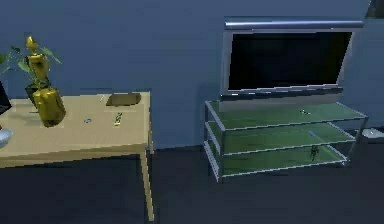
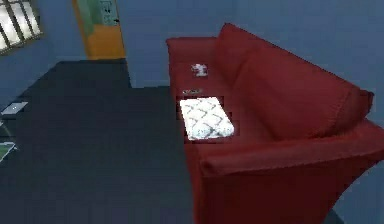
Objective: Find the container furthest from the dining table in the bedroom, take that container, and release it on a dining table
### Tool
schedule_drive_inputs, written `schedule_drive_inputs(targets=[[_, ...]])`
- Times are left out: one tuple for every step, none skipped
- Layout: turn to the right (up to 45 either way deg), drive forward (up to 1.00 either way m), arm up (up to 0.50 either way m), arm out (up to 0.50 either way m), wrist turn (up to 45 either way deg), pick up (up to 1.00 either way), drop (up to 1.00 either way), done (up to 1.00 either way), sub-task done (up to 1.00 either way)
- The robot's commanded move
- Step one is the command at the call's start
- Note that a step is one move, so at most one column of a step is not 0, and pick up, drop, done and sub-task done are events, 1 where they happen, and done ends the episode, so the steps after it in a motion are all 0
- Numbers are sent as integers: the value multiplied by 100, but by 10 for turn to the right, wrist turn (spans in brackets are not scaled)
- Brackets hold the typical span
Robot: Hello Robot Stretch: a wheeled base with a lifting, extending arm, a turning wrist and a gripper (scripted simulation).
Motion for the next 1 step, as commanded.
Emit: schedule_drive_inputs(targets=[[150, 0, 0, 0, 0, 0, 0, 0, 0]])
